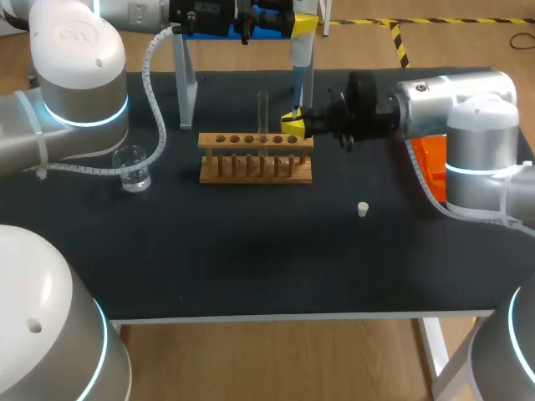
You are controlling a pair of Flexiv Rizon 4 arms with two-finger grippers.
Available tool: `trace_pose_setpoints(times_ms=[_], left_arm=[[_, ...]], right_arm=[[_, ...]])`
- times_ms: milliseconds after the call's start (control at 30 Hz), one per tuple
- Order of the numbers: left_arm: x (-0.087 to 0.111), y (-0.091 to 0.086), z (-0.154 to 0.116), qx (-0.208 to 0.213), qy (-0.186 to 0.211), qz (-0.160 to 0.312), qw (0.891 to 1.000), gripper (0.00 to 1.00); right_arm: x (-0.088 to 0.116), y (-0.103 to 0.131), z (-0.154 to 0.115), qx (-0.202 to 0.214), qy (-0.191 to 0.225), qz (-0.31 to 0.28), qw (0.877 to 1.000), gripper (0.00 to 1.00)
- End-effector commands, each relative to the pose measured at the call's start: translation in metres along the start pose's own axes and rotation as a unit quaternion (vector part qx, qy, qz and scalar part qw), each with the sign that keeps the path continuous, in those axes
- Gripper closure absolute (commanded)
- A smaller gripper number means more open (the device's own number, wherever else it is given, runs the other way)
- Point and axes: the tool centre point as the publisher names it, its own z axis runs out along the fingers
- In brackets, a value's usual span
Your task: Invert the test tube, pick up the pipette, mount the tip to pipette, aspirate from beaker and dispense into the tube, eject the tip, return the pipette, and cap with the stopper.
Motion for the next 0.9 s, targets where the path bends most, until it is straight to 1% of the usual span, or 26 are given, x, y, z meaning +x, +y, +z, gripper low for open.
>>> trace_pose_setpoints(times_ms=[33, 900], left_arm=[[0.0002, 0.0020, -0.0003, 0.000, -0.001, 0.000, 1.000, 1.00], [0.0002, 0.0020, -0.0003, 0.000, -0.001, 0.000, 1.000, 1.00]], right_arm=[[-0.0004, 0.0025, 0.0010, 0.002, 0.002, 0.001, 1.000, 1.00], [-0.0062, 0.0016, -0.0083, 0.003, -0.013, 0.001, 1.000, 1.00]])
